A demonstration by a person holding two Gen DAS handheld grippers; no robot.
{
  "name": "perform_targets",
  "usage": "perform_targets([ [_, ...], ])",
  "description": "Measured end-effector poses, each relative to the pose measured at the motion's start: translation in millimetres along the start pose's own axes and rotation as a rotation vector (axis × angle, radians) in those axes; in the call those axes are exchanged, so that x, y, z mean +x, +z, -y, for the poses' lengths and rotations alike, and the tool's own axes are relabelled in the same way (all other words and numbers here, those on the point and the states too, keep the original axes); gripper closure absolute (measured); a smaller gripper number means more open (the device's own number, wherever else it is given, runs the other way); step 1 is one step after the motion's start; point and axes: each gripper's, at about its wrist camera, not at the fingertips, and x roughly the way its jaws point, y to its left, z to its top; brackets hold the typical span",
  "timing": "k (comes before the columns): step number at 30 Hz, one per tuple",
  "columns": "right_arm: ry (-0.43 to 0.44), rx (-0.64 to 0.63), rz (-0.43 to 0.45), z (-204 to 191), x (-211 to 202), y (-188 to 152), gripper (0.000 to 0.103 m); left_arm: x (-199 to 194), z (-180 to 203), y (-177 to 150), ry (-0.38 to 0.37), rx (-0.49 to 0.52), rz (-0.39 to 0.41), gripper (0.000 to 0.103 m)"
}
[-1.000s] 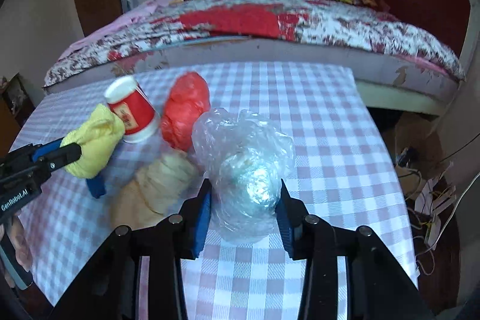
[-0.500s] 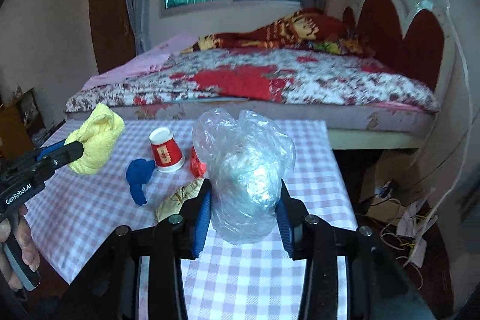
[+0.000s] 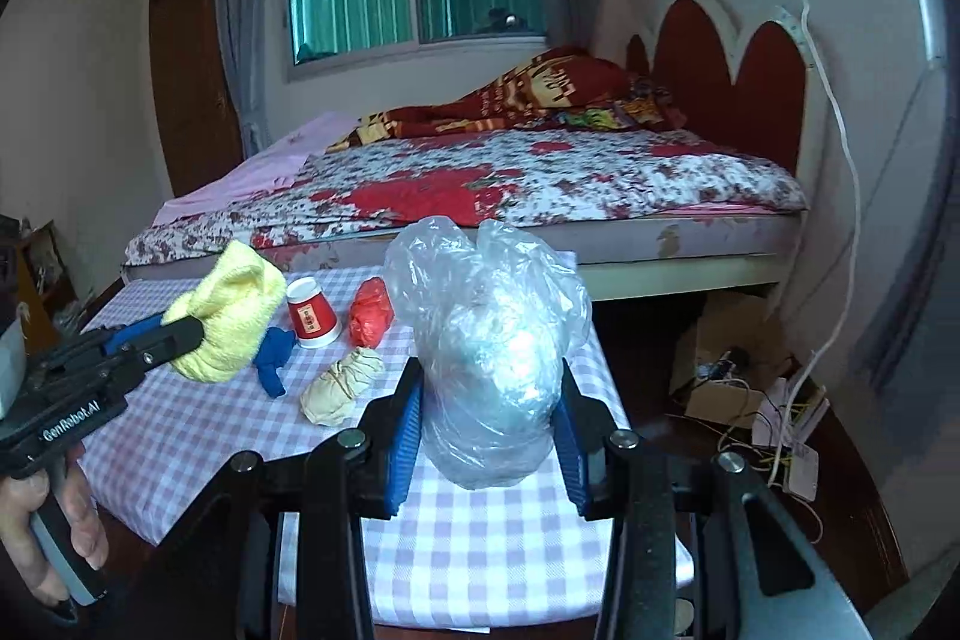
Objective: Collect trash
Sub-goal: 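Carry the yellow cloth and plastic bag over the black bin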
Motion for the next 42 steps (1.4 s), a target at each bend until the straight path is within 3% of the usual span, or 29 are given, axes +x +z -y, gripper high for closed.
perform_targets([
  [27, -0.217, 0.159, -0.041, 122.7, -92.7, -75.1, 0.062, 18.2, 167.0, -30.1, -0.238, 0.177, -0.083, 0.076],
  [42, -0.305, 0.234, -0.179, 187.1, -103.2, -146.8, 0.062, 61.6, 246.6, -92.9, -0.351, 0.244, -0.261, 0.076],
])
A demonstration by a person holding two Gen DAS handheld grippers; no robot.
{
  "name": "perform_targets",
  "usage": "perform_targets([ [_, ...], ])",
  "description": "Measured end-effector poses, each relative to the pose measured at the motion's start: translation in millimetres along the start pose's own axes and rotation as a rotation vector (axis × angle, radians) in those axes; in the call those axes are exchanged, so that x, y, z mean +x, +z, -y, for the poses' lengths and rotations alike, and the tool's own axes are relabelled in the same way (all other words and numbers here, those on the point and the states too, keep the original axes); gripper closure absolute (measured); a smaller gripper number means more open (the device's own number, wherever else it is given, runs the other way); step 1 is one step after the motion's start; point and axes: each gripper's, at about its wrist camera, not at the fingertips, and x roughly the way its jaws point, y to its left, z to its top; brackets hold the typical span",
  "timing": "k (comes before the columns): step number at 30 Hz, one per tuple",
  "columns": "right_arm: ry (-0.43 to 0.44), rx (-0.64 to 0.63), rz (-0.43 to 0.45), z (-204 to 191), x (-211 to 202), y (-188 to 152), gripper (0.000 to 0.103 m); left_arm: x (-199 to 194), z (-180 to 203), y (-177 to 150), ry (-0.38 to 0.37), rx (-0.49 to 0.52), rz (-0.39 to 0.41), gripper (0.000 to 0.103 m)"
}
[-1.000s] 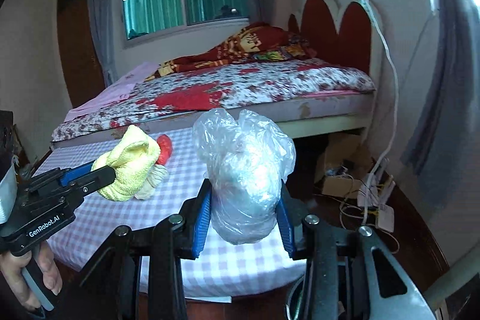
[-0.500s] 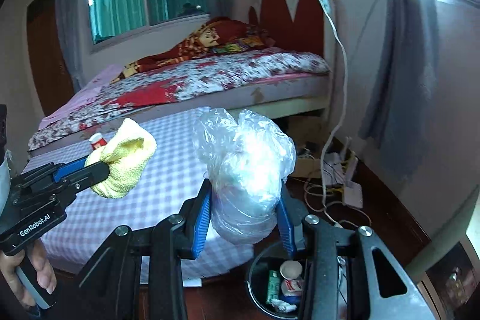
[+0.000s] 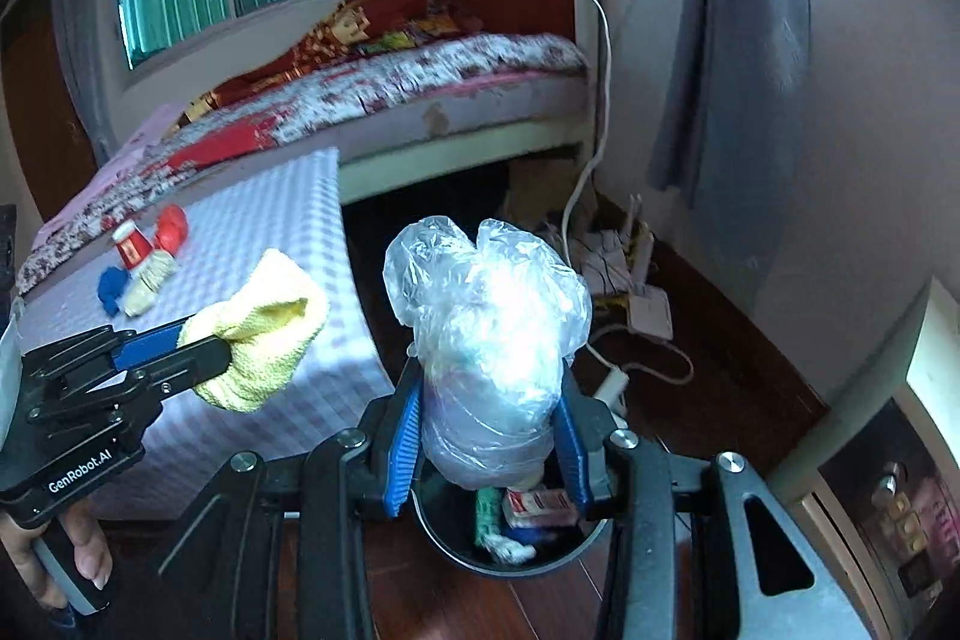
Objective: Collect trash
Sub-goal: 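Carry the yellow cloth and plastic bag over the black bin, then open both grippers to drop the yellow cloth and bag into the bin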
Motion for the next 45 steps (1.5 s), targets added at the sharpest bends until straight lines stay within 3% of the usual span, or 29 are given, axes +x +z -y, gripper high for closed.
perform_targets([
  [15, 0.015, -0.052, -0.254, 41.6, 87.6, -44.1, 0.061, 96.5, 23.4, -39.5, -0.047, -0.059, -0.229, 0.076],
  [30, 0.055, -0.060, -0.469, 57.9, 174.8, -80.5, 0.061, 153.3, 27.5, -70.1, -0.034, -0.063, -0.374, 0.074],
  [32, 0.058, -0.071, -0.494, 56.5, 183.2, -83.9, 0.060, 157.7, 25.8, -75.0, -0.045, -0.070, -0.380, 0.069],
  [33, 0.070, -0.068, -0.509, 56.6, 186.9, -85.5, 0.058, 159.0, 25.0, -75.1, -0.048, -0.075, -0.378, 0.066],
  [34, 0.071, -0.072, -0.516, 54.6, 189.2, -87.6, 0.052, 159.8, 24.0, -76.1, -0.050, -0.087, -0.377, 0.049],
  [35, 0.034, -0.097, -0.517, 54.8, 192.5, -89.2, 0.027, 160.6, 23.4, -76.5, -0.045, -0.093, -0.372, 0.031],
  [36, -0.029, -0.116, -0.520, 57.5, 195.5, -92.4, 0.016, 158.0, 23.2, -77.1, -0.025, -0.090, -0.360, 0.028],
  [40, -0.078, -0.072, -0.542, 73.0, 194.1, -95.9, 0.016, 141.1, 17.9, -78.7, 0.035, -0.086, -0.333, 0.026],
  [42, -0.086, -0.064, -0.538, 74.6, 188.5, -94.6, 0.001, 132.0, 13.6, -78.6, 0.066, -0.092, -0.313, 0.024],
  [45, -0.081, -0.056, -0.511, 71.3, 178.9, -89.9, 0.001, 120.9, 8.8, -77.7, 0.099, -0.096, -0.288, 0.017],
])
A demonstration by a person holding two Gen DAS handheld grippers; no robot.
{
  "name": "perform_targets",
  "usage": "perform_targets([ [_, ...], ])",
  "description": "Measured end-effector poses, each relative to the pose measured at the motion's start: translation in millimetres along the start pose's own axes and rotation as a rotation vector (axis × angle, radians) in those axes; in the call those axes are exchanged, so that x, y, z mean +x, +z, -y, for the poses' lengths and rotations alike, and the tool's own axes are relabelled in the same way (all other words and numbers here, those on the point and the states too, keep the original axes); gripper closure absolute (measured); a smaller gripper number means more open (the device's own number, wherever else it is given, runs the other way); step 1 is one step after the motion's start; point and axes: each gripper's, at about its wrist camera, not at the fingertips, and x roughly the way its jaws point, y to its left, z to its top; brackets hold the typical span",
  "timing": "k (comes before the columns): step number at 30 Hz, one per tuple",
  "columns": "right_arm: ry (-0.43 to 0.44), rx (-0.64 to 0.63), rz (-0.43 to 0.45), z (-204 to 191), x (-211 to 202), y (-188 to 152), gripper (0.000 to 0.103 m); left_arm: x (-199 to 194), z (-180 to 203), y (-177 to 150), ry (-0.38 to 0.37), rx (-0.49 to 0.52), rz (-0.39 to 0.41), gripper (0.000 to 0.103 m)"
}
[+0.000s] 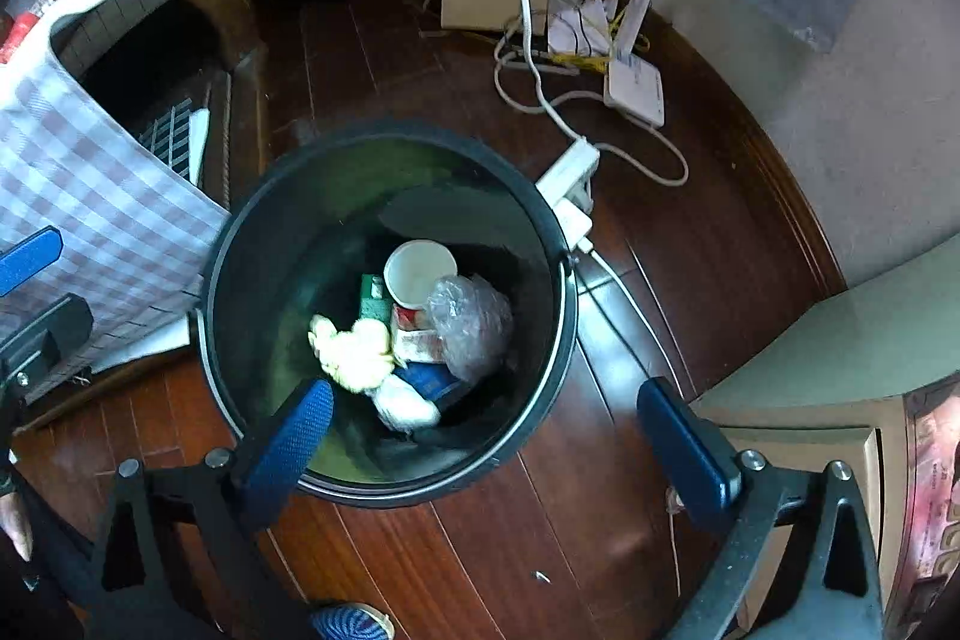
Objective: Collect trash
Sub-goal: 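Open both grippers to drop the yellow cloth and bag into the bin, then move both grippers back over the bed toward the beige cloth bundle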
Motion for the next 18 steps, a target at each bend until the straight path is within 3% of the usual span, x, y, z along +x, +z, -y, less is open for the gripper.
perform_targets([
  [18, 0.032, -0.003, 0.157, -40.6, -66.8, -2.1, 0.001, -62.9, -38.9, -4.5, 0.066, -0.030, 0.104, 0.009],
])
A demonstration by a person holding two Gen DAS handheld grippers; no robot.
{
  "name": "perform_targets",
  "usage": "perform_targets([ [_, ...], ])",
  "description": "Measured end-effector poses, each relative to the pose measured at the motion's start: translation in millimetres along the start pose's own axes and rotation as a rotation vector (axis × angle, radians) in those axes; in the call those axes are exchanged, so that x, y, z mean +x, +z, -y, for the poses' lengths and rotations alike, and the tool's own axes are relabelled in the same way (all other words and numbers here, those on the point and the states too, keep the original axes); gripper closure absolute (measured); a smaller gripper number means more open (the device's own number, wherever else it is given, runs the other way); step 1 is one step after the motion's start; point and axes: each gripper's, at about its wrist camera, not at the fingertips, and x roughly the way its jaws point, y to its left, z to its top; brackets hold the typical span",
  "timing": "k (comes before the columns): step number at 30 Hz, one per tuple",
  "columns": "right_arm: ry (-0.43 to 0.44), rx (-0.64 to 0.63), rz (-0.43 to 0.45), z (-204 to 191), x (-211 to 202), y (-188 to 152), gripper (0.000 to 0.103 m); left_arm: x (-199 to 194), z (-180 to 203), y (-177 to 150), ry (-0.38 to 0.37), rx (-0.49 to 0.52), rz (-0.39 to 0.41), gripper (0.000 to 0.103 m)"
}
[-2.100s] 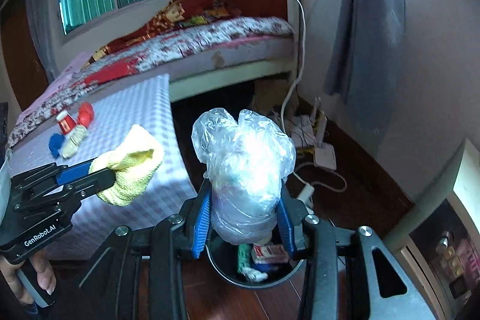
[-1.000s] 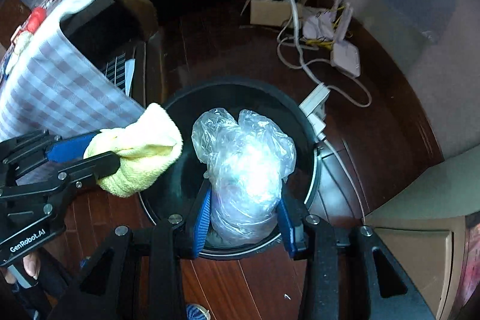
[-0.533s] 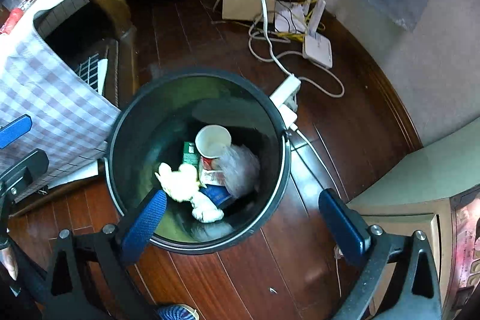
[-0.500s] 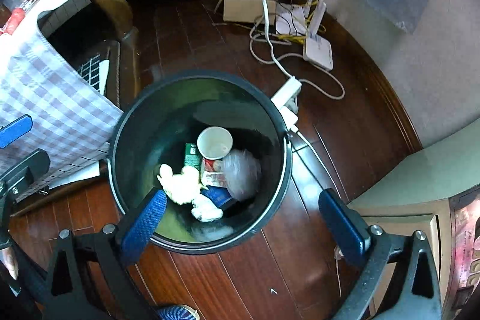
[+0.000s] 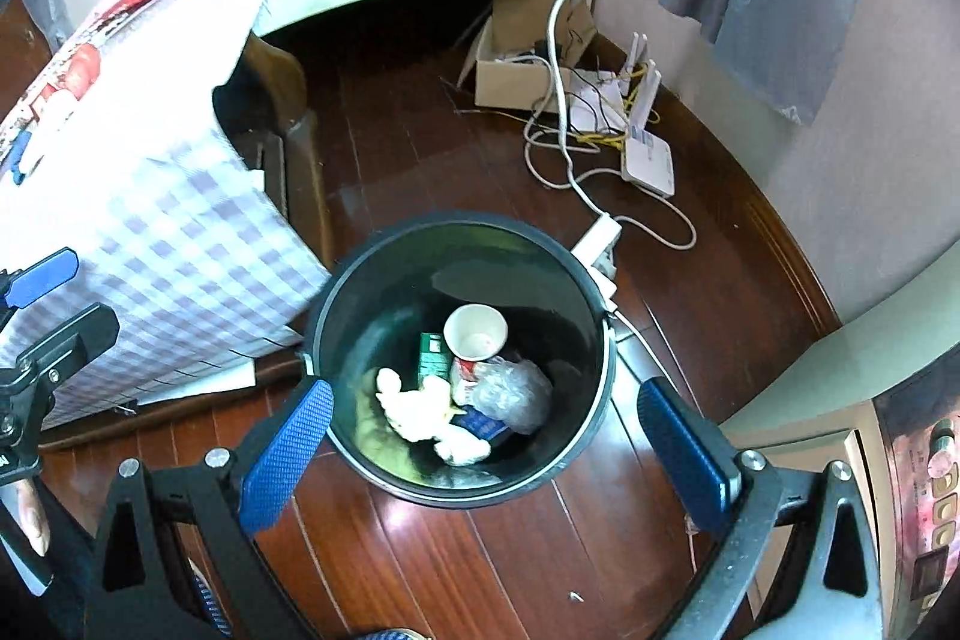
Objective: Collect trash
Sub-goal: 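Move both grippers back over the bed toward the beige cloth bundle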
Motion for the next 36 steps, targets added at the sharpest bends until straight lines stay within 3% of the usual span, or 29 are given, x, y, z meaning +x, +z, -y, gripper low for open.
perform_targets([
  [6, 0.025, -0.024, 0.039, -23.1, -20.8, -1.2, 0.001, -22.3, -8.4, -0.5, 0.022, 0.003, 0.042, 0.009],
  [10, 0.031, -0.028, 0.079, -37.2, -38.1, 0.0, 0.001, -37.2, -17.1, 1.5, 0.042, -0.009, 0.078, 0.001],
  [20, 0.082, -0.062, 0.183, -84.0, -81.4, 19.8, 0.001, -83.6, -56.1, 5.7, 0.092, -0.062, 0.175, 0.001],
  [30, 0.200, -0.119, 0.358, -172.4, -119.2, 53.1, 0.001, -132.5, -137.7, -5.8, 0.208, -0.177, 0.261, 0.001],
  [32, 0.243, -0.151, 0.356, -197.0, -118.9, 60.6, 0.001, -139.3, -154.7, -9.3, 0.237, -0.196, 0.270, 0.001],
  [36, 0.235, -0.190, 0.338, -238.0, -111.7, 74.2, 0.001, -152.8, -198.3, -18.1, 0.298, -0.255, 0.285, 0.001],
])
